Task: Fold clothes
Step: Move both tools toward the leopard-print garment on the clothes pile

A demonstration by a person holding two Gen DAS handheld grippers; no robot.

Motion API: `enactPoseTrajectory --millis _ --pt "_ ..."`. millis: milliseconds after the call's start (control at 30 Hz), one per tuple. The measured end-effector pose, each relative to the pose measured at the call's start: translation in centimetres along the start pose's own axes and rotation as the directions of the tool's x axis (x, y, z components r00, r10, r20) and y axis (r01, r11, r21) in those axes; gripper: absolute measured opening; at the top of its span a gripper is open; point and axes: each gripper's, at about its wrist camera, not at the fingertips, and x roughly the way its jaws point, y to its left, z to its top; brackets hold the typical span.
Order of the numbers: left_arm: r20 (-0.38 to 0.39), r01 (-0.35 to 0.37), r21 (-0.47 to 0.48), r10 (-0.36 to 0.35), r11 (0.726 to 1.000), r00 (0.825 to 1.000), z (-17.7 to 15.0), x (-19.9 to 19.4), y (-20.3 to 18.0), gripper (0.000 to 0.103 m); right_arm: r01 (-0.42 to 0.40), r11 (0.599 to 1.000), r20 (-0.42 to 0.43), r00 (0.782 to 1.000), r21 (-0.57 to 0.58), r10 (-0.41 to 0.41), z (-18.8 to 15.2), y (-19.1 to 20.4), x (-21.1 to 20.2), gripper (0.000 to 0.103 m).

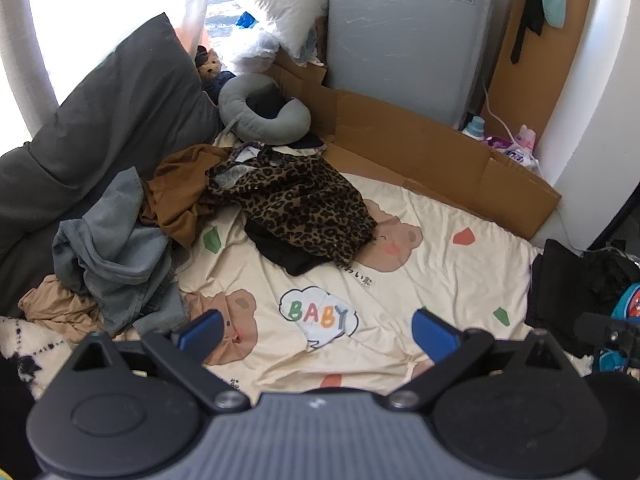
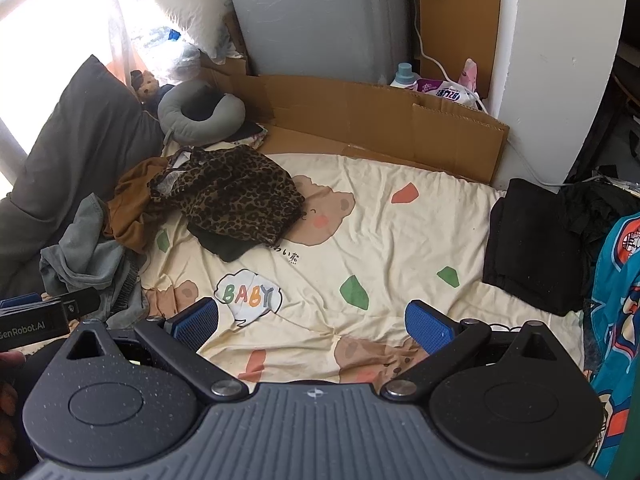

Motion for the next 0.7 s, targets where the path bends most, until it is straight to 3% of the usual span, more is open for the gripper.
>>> enactPoseTrajectory --millis 700 --pt "0.008 0.036 0.020 -0.036 0.999 0.999 -0.05 -0.25 0.36 0.101 0.034 0.999 0.000 0.999 -0.023 -0.034 -0.04 0.57 -0.48 0.103"
